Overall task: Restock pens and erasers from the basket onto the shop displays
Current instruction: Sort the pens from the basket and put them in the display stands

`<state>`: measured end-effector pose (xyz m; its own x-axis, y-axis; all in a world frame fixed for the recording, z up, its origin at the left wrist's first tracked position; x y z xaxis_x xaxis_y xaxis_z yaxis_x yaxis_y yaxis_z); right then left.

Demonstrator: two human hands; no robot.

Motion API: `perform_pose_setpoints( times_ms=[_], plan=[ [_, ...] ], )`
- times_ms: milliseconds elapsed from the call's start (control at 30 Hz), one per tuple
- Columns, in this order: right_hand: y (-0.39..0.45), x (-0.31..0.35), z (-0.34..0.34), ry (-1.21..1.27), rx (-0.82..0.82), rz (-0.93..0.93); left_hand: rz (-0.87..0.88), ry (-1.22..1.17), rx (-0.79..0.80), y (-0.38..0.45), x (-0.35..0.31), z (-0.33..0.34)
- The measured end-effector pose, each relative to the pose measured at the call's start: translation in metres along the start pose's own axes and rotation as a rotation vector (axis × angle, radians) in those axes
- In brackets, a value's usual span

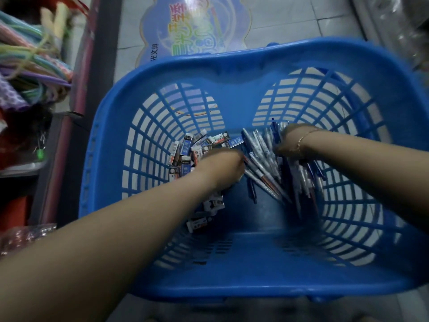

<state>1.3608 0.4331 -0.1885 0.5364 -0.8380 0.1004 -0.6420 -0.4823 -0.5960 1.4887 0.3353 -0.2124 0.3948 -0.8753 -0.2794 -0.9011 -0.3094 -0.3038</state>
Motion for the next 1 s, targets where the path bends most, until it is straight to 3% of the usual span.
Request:
perform_pose_setpoints(
  times_ms=[200, 333, 467, 600, 767, 900, 1000],
  plan=[
    [0.013, -0.013, 0.008, -0.006, -0.103, 0.096, -0.292, -0.207, 0.237, -0.001, -0.040, 0.031],
    [0.011, -0.026, 0.010, 0.010, -0.278, 0.127, -0.431, -0.263, 0.218, -0.003, -0.056, 0.042],
    [0.004, -0.031, 0.016, 0.049, -0.351, 0.097, -0.455, -0.253, 0.184, -0.002, -0.065, 0.044],
    [0.001, -0.029, 0.024, 0.094, -0.255, 0.165, -0.511, -0.255, 0.233, 0.008, -0.059, 0.044],
    [0.000, -0.038, 0.022, 0.308, -0.312, 0.259, -0.417, -0.145, 0.187, 0.013, -0.055, 0.040],
    [-0.002, -0.039, 0.014, 0.274, -0.453, 0.156, -0.370, -0.122, 0.105, 0.011, -0.054, 0.034],
    [0.000, -0.037, 0.012, 0.188, -0.420, 0.173, -0.375, -0.120, 0.071, 0.011, -0.051, 0.029]
  ],
)
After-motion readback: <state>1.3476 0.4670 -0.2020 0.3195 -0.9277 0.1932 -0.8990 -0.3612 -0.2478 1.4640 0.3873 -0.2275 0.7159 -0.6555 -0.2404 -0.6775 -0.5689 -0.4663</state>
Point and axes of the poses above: each hand's wrist, its own y-axis towards the middle knuckle, its own z-axis out of the palm, x = y × z, the point moved 4 cm from there along y, towards the middle knuckle, and after that the axes turned 9 degrees about -x, right-handed, at the moved point
